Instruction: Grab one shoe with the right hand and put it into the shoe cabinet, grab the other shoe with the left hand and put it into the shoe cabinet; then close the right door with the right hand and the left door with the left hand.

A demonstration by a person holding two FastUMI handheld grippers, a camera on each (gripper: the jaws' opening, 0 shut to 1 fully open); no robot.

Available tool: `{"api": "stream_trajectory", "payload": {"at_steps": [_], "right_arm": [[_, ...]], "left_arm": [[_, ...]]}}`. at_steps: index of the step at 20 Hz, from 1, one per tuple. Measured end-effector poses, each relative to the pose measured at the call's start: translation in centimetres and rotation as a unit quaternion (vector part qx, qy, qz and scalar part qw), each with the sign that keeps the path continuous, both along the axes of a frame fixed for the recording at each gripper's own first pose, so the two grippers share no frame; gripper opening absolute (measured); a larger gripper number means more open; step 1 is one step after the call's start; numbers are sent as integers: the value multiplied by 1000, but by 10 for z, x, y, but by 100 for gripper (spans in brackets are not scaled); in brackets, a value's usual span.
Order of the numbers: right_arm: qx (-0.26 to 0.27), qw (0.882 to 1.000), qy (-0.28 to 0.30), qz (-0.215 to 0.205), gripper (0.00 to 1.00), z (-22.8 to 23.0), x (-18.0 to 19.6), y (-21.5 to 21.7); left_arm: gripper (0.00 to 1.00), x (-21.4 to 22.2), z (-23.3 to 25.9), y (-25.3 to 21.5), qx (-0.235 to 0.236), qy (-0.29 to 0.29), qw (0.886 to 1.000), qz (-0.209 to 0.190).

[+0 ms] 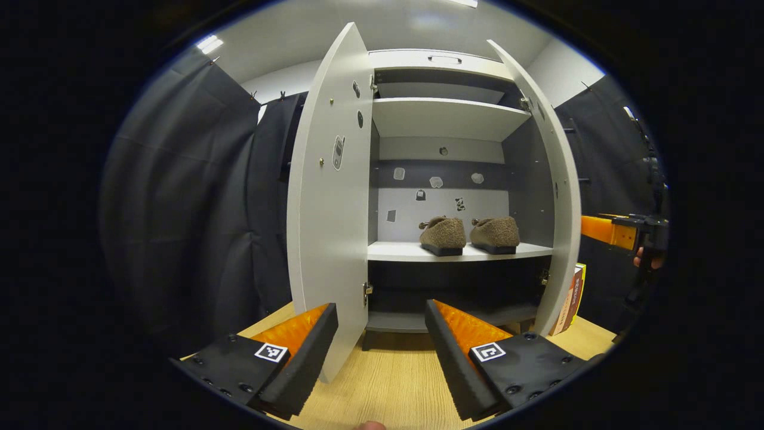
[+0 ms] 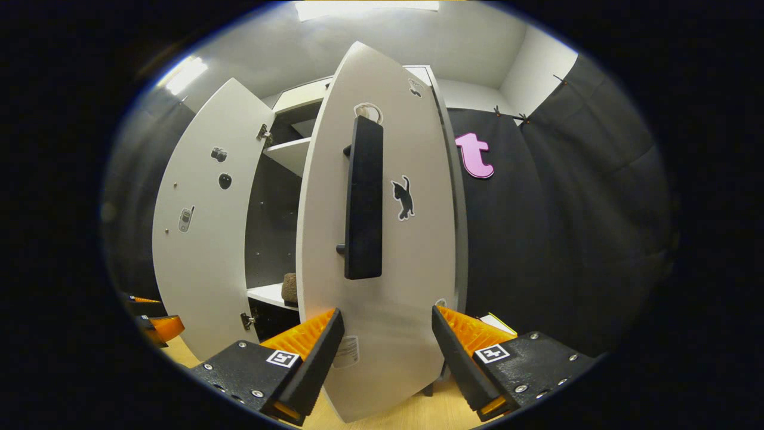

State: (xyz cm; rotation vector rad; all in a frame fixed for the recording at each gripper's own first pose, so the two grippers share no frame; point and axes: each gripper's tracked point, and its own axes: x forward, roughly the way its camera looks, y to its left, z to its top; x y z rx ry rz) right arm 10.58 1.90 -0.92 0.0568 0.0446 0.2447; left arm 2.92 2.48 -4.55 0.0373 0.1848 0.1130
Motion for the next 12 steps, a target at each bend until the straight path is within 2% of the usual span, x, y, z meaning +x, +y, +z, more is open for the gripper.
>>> {"api": "stream_trajectory", "payload": {"at_steps": [1,2,3,12], "right_arm": [[-2,1000,4,-1,92,-4,4,4],[-3,1000,7,-1,98,-7,8,6],[-3,1000,8,0,92,-8,11,10],[5,1000,22,4,92,-25,43,45]], "left_arm": [[96,-1,-1,1,-1,1,1000,1],[96,-3,-2,2,-3,3,1000,2],[96,-3,-3,3,-4,4,1000,3],[96,-10,-1,5,1,3,1000,2]]}}
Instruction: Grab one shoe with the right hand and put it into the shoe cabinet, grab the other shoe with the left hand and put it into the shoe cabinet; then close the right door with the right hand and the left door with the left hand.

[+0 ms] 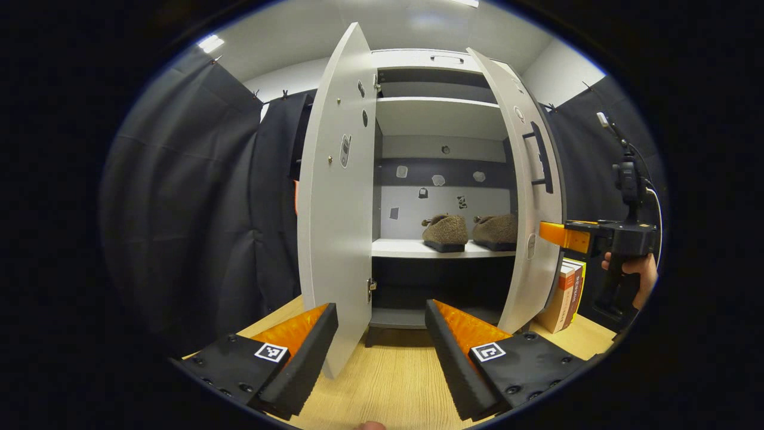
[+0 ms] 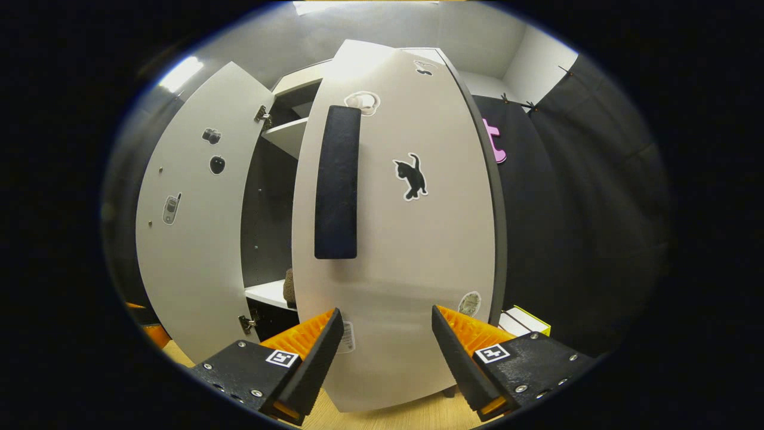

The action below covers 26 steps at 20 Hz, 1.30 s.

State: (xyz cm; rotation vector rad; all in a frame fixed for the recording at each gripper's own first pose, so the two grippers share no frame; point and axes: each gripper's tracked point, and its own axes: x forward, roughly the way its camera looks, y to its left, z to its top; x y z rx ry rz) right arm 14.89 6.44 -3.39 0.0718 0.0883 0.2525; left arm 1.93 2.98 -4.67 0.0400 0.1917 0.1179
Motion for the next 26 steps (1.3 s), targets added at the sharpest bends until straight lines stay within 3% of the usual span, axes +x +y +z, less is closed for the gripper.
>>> {"api": "stream_trajectory", "payload": {"at_steps": [7,8,9,10,17,21,22,23,26], "right_arm": [[-4,1000,9,-8,91,-6,19,15],[-5,1000,9,-8,91,-7,22,16],[-7,1000,10,-7,91,-8,26,18],[-9,1000,10,-8,91,-8,29,19],[-18,1000,8,-18,91,-10,38,22],[-24,999,4,-22,91,-10,35,21],[-27,999,11,-20,91,-13,33,21],[-27,999,13,-15,92,-15,29,22],[-26,999,10,-14,92,-15,0,10]], "left_arm": [[96,-8,3,7,-1,0,1000,8],[99,-8,2,9,-1,1,1000,10],[99,-9,2,11,0,2,1000,12],[93,-9,1,12,-1,3,1000,13],[96,-11,3,25,-4,3,1000,28],[99,-17,4,47,-22,5,998,56],[93,-18,5,56,-27,6,997,67],[96,-21,7,69,-28,7,996,82],[96,-26,17,113,-11,0,992,127]]}}
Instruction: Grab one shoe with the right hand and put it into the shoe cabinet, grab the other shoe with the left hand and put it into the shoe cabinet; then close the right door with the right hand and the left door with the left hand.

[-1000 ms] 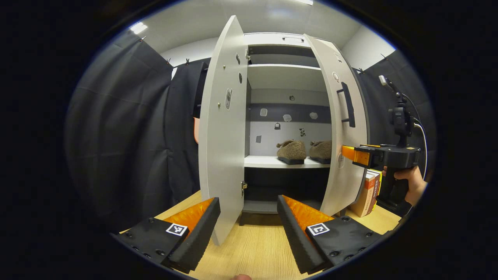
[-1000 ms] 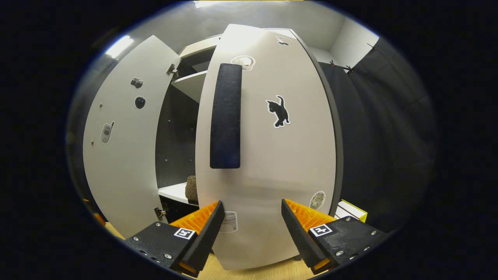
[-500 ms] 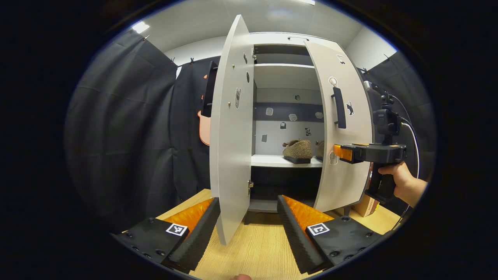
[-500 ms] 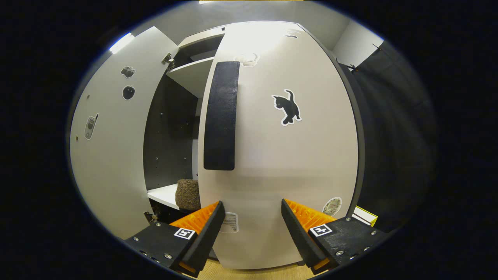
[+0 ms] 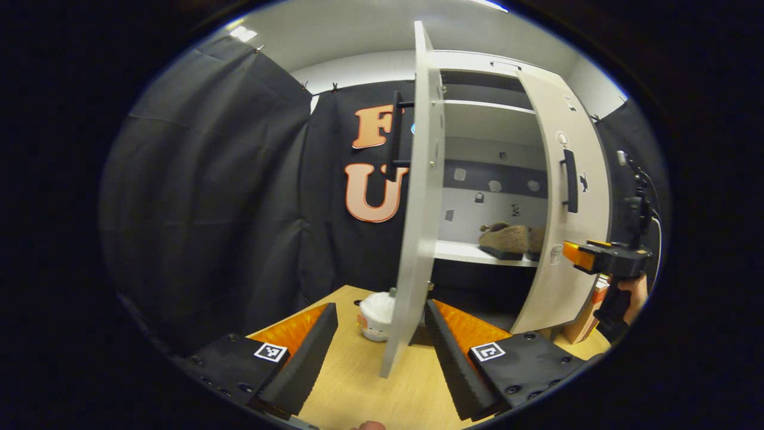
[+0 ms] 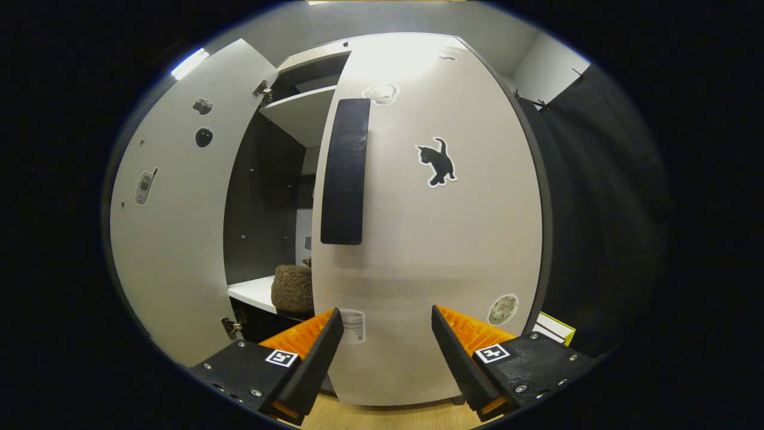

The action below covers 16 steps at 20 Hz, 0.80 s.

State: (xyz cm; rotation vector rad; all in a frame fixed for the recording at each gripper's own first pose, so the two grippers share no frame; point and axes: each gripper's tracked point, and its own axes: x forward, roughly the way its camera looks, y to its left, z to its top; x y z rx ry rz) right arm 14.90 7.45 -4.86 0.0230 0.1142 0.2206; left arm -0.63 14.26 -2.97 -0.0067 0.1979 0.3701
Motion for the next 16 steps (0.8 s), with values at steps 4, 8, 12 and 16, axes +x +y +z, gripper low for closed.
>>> {"api": "stream_trajectory", "payload": {"at_steps": [4,8,12,16], "right_arm": [[6,1000,1,3,92,3,-50,-17],[10,1000,18,2,92,5,-87,-32],[4,1000,13,-22,92,13,-105,-55],[-10,999,12,-35,92,16,-114,-73]], "left_arm": [[96,10,10,44,27,0,999,34],[96,38,10,65,24,7,999,35],[93,73,21,60,27,-9,1000,6],[92,86,29,58,48,-10,999,-12]]}}
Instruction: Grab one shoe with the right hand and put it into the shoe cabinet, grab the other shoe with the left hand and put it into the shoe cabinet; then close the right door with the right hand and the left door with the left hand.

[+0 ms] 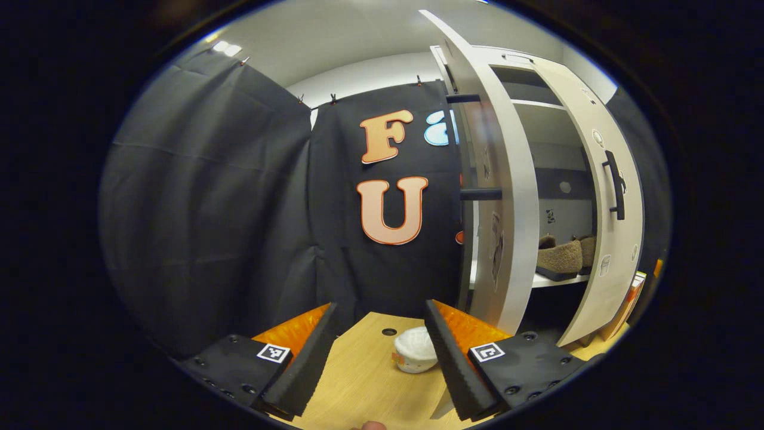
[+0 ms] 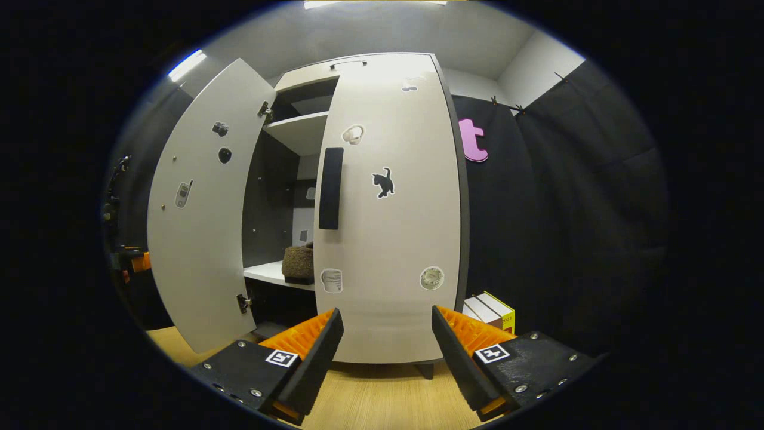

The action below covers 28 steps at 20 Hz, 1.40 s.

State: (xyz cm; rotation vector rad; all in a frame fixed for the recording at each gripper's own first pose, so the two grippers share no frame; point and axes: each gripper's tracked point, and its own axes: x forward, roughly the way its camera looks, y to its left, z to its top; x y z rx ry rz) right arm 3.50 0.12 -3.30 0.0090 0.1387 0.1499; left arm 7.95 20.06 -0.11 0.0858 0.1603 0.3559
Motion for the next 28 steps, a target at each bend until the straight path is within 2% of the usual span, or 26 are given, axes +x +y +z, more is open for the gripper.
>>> {"api": "stream_trajectory", "payload": {"at_steps": [2,3,4,7,8,10,11,13,14,17,20,22,24,25,28], "right_arm": [[-11,1000,0,-7,92,1,-3,-9],[-13,1000,-1,-9,92,3,-4,-11],[-13,1000,-3,-12,92,4,-5,-14],[-5,1000,-4,-14,92,7,-8,-15],[-3,1000,-4,-14,92,8,-9,-15],[0,1000,-5,-17,92,9,-10,-18],[1,1000,-6,-20,92,10,-10,-20],[2,1000,-7,-25,92,11,-12,-26],[2,1000,-6,-28,92,11,-13,-28],[2,999,-6,-38,92,13,-14,-36],[-1,999,-5,-46,92,12,-13,-40],[-1,999,-5,-51,92,12,-14,-42],[-1,998,-5,-57,92,12,-13,-45],[-1,998,-4,-60,92,12,-13,-48],[-4,997,-4,-72,92,12,-14,-57]], "left_arm": [[92,0,-6,-8,-29,8,999,-27],[98,2,-9,-12,-39,11,998,-38],[96,3,-9,-19,-46,12,998,-47],[95,7,-11,-52,-45,15,996,-79],[99,10,-12,-65,-46,15,995,-91],[90,19,-15,-92,-51,15,992,-116],[99,23,-17,-102,-55,15,991,-124],[99,31,-20,-119,-62,15,989,-136],[89,35,-22,-124,-64,18,988,-139],[95,51,-25,-135,-70,17,986,-149],[94,63,-29,-150,-84,18,982,-166],[90,71,-34,-165,-95,21,978,-182],[99,78,-40,-186,-107,24,974,-199],[96,83,-41,-193,-109,24,972,-205],[95,99,-43,-212,-107,19,970,-219]]}}
